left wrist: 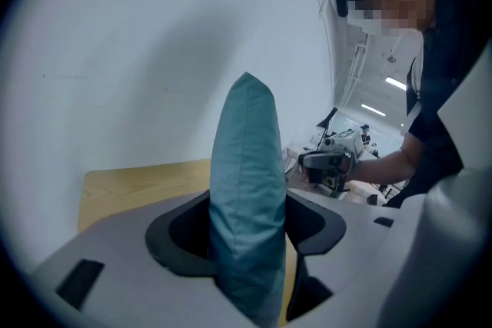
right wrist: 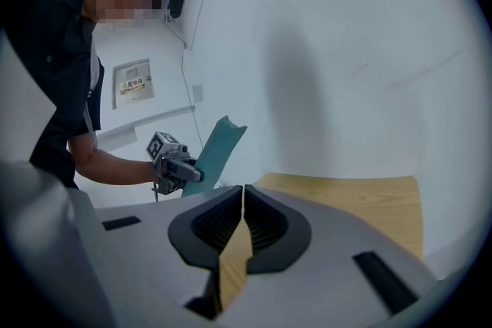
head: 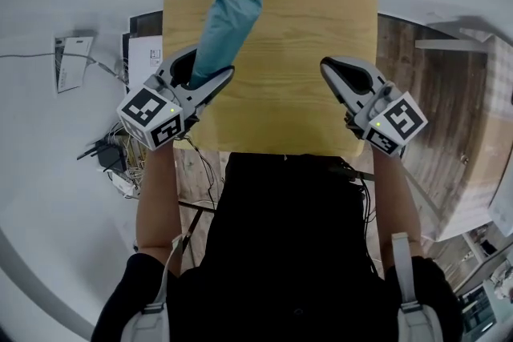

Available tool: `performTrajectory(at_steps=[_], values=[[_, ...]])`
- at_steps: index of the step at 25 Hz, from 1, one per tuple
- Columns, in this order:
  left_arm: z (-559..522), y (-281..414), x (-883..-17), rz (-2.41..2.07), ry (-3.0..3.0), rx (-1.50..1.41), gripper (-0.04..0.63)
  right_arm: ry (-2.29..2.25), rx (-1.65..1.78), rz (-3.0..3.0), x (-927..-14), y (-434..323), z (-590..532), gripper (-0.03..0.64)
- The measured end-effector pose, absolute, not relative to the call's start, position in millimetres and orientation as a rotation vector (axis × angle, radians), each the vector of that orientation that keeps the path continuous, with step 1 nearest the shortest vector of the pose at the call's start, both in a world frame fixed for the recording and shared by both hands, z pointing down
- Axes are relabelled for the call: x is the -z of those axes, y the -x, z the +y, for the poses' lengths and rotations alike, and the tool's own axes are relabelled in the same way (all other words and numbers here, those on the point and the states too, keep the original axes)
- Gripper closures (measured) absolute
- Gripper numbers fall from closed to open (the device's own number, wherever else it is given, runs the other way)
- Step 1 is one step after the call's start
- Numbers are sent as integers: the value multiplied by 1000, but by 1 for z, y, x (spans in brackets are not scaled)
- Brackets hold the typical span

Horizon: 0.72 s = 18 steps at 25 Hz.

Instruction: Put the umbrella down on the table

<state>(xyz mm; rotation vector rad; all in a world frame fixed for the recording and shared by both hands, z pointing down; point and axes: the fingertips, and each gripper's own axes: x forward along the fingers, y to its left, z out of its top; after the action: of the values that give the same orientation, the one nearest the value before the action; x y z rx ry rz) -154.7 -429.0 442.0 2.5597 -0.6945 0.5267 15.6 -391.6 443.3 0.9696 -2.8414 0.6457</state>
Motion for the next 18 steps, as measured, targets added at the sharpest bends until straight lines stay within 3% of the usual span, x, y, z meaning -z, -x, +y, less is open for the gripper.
performTrajectory(at_steps=[18], values=[[-467, 100, -532, -591, -2561, -1022, 320, -987, -743, -2799, -485, -58, -403, 595]])
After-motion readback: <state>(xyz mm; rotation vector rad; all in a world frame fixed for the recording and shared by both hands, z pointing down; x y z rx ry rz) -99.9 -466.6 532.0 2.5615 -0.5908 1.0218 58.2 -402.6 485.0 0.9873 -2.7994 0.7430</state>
